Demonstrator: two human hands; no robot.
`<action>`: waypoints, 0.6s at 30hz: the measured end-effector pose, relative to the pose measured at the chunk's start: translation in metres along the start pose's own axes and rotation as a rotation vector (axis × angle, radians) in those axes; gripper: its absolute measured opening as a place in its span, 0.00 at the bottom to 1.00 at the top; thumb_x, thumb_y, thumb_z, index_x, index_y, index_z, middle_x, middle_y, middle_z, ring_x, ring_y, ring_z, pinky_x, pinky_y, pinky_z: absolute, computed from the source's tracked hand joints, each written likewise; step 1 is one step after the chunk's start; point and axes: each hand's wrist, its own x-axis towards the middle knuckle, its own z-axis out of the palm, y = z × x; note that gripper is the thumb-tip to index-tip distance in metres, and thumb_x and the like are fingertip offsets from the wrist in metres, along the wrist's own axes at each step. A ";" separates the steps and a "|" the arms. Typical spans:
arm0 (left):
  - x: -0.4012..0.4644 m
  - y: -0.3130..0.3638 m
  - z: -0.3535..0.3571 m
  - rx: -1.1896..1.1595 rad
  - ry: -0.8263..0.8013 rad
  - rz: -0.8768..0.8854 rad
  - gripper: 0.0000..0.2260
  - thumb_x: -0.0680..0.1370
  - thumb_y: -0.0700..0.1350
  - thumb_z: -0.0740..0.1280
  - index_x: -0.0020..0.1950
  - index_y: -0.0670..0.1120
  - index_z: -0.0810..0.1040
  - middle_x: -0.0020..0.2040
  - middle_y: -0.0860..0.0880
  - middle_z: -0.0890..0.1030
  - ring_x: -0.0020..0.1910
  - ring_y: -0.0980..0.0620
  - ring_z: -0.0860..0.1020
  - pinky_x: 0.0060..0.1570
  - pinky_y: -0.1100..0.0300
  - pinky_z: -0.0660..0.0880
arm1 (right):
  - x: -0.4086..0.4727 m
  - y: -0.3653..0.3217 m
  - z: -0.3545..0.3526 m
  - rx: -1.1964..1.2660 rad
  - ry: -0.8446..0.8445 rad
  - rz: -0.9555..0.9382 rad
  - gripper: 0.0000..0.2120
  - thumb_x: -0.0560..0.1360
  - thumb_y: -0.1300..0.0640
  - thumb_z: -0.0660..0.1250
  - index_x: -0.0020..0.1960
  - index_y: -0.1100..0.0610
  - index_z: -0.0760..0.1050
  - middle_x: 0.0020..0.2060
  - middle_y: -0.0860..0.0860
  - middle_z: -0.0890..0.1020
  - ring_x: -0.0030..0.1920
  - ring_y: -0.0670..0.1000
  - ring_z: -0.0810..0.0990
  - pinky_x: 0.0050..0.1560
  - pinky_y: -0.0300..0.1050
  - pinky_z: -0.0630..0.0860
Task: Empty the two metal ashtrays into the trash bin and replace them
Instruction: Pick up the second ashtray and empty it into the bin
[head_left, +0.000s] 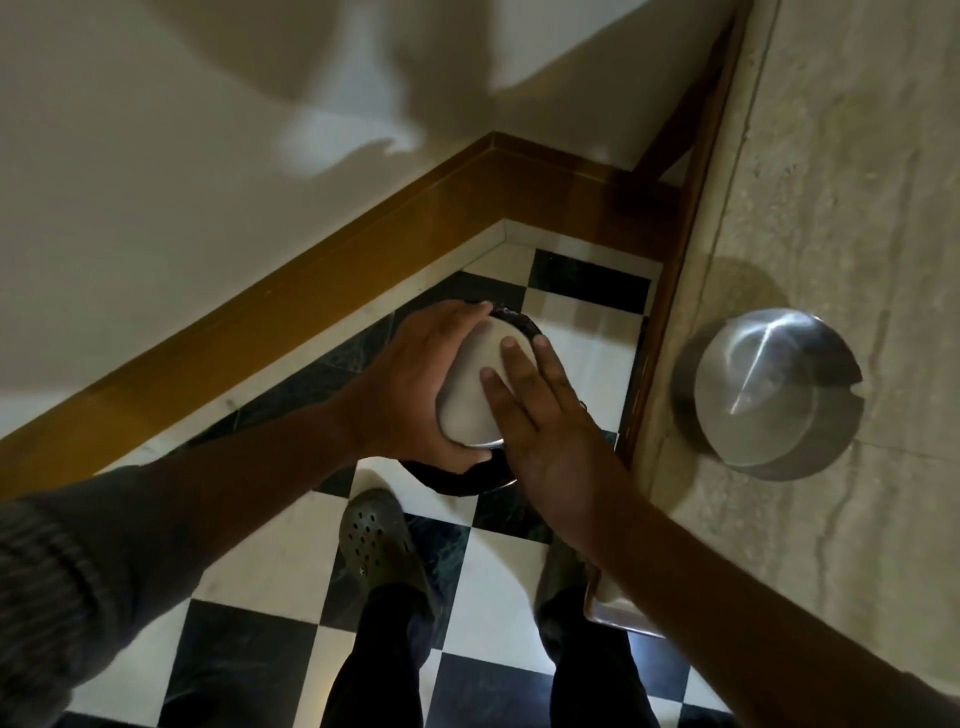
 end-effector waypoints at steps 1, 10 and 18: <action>0.000 -0.001 -0.003 -0.077 0.022 -0.050 0.54 0.61 0.61 0.80 0.78 0.41 0.59 0.74 0.42 0.68 0.71 0.48 0.67 0.67 0.56 0.71 | 0.004 0.002 0.001 0.113 0.012 0.007 0.24 0.75 0.61 0.64 0.70 0.63 0.70 0.71 0.66 0.69 0.72 0.69 0.66 0.63 0.56 0.75; -0.018 0.020 -0.014 -1.004 0.274 -0.944 0.21 0.80 0.59 0.59 0.67 0.49 0.72 0.64 0.44 0.78 0.61 0.45 0.78 0.53 0.53 0.77 | 0.017 -0.006 0.007 0.755 -0.084 0.668 0.20 0.82 0.53 0.58 0.72 0.56 0.67 0.65 0.57 0.76 0.64 0.55 0.74 0.60 0.40 0.72; -0.022 0.075 -0.038 -1.007 0.296 -1.085 0.17 0.80 0.58 0.60 0.67 0.57 0.72 0.64 0.46 0.76 0.60 0.46 0.76 0.60 0.42 0.77 | 0.024 -0.034 -0.026 0.783 -0.047 0.903 0.12 0.81 0.59 0.59 0.58 0.63 0.77 0.54 0.60 0.81 0.55 0.58 0.79 0.56 0.50 0.78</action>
